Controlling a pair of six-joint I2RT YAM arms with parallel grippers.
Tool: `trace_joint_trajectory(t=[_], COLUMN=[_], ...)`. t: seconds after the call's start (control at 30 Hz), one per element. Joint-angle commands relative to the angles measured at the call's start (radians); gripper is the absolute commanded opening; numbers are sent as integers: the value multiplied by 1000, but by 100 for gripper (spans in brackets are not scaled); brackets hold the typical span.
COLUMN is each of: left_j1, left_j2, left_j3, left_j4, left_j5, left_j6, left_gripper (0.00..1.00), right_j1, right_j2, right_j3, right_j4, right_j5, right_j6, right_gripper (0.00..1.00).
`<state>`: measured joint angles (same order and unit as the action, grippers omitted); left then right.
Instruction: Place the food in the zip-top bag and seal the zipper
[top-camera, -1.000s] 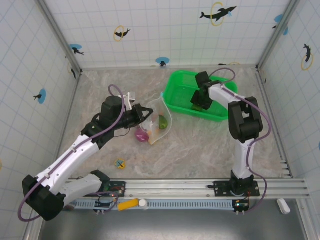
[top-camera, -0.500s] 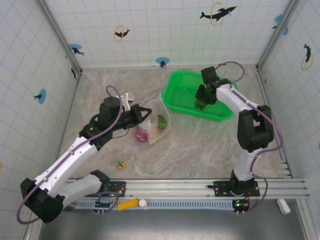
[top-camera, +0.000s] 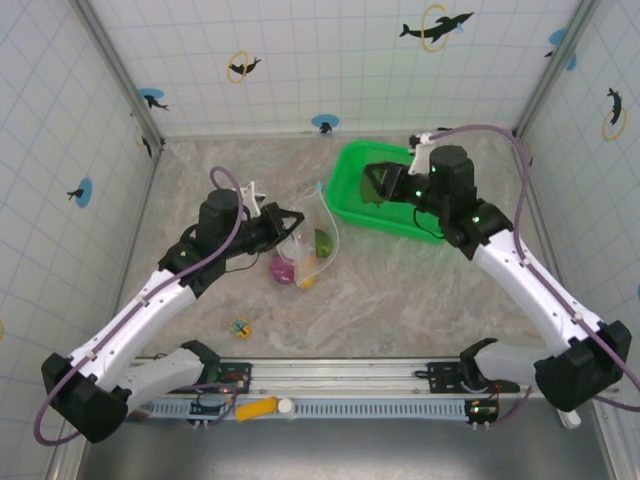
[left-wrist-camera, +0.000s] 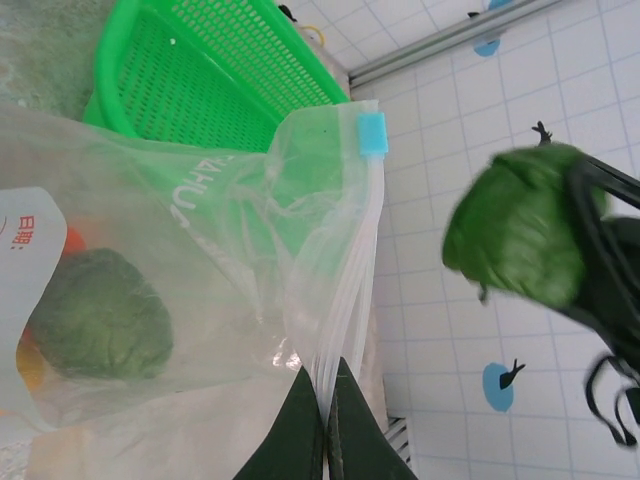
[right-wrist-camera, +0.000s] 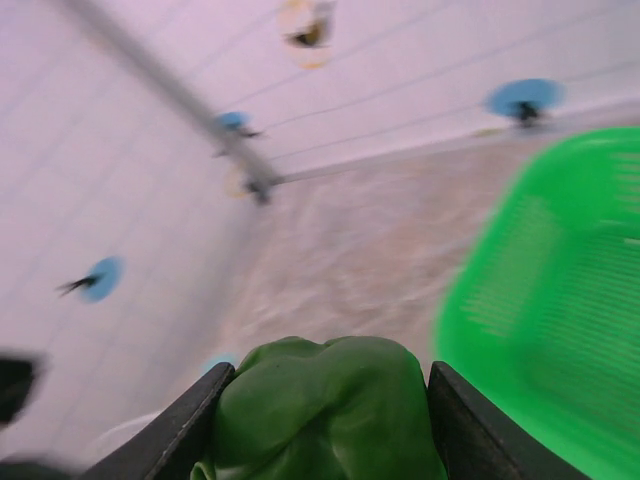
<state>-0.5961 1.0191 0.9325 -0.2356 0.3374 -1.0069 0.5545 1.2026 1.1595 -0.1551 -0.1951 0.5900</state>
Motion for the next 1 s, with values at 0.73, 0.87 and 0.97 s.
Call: trace_joint_trajectory(t=[0.73, 0.87, 0.97], left_j1=[-6, -5, -7], left_j2=[-3, -9, -17], left_j3=[99, 114, 112], left_j4=[26, 27, 27], left_j5=[-31, -29, -29], left_j6=[-101, -105, -107], left_gripper=[0, 0, 0], right_j1=[491, 514, 531], right_j2=[9, 100, 142], right_j3=[-163, -45, 14], right_j4=[180, 35, -18], right_j5=[466, 657, 731], right_j6=[-203, -232, -259], right_gripper=[51, 51, 53])
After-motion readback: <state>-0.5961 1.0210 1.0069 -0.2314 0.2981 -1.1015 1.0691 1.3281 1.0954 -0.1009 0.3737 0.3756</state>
